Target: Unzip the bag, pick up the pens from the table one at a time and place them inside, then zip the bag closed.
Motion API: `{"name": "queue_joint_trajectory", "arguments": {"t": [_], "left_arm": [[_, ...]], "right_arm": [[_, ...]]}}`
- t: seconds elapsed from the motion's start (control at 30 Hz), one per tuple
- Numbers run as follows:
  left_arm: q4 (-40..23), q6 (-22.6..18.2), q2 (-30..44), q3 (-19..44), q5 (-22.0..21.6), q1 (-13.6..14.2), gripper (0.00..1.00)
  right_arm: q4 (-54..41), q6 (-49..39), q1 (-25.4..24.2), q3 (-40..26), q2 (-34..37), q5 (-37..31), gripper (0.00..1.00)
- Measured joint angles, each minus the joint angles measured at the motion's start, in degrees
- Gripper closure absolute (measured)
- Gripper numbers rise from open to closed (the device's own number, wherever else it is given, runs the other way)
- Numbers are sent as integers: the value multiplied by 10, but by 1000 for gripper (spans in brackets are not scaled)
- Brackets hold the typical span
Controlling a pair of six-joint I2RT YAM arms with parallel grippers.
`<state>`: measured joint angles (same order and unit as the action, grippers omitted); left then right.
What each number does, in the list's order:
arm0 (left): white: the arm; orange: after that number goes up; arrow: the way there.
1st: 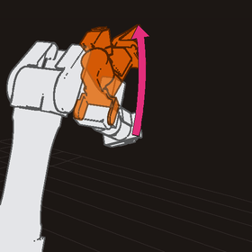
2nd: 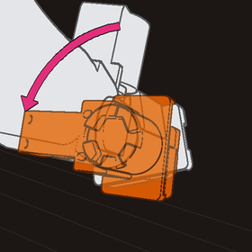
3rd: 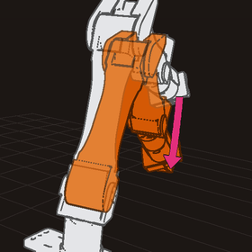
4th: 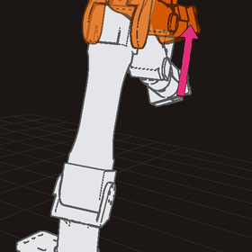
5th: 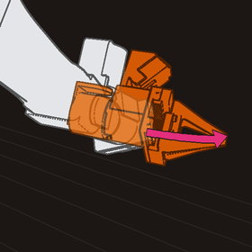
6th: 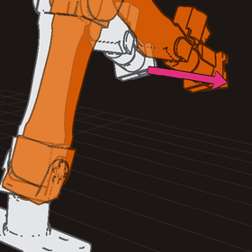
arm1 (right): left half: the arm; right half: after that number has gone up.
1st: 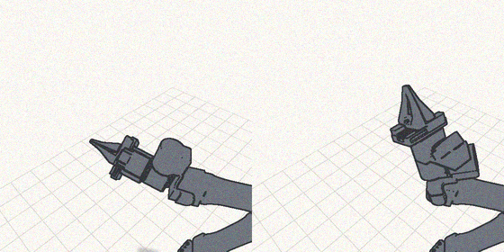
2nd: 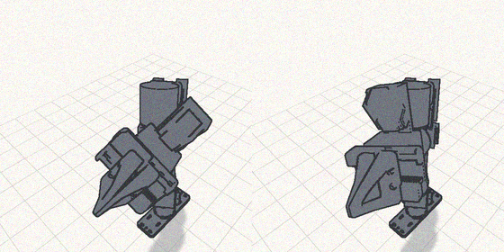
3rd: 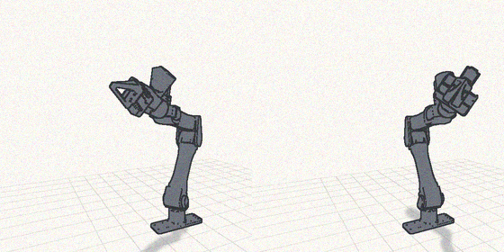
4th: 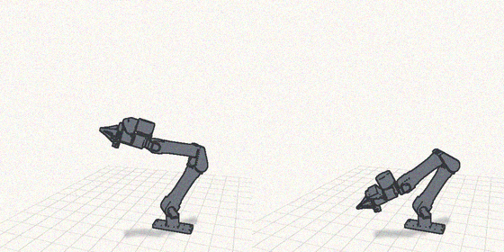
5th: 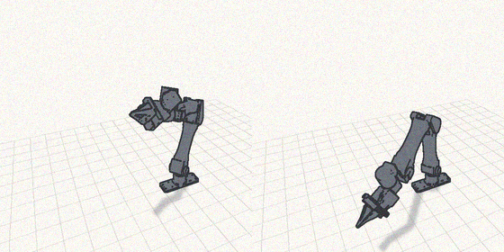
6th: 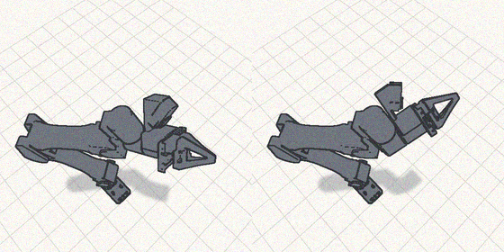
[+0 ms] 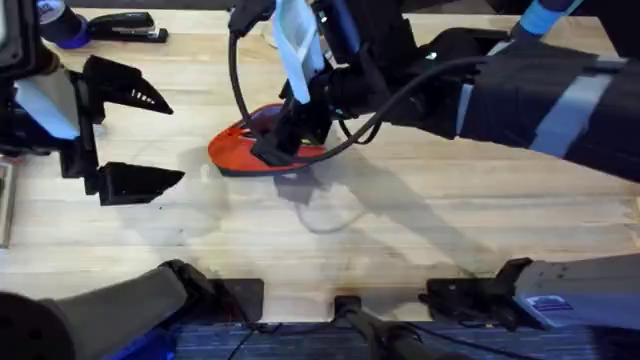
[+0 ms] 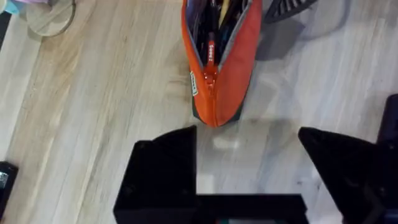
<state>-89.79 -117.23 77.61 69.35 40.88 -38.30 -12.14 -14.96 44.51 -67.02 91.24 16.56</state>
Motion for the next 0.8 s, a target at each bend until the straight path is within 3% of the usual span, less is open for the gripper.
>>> {"name": "queue_joint_trajectory", "arguments": {"t": [0.33,0.53,0.8], "left_arm": [[44,-8,108,-18,5,0,7],[68,-8,170,-18,38,0,7],[83,-8,244,-18,71,0,7]], "right_arm": [[0,0,0,0,0,0,4],[0,9,0,0,0,0,5],[0,167,0,0,0,29,4]]}}
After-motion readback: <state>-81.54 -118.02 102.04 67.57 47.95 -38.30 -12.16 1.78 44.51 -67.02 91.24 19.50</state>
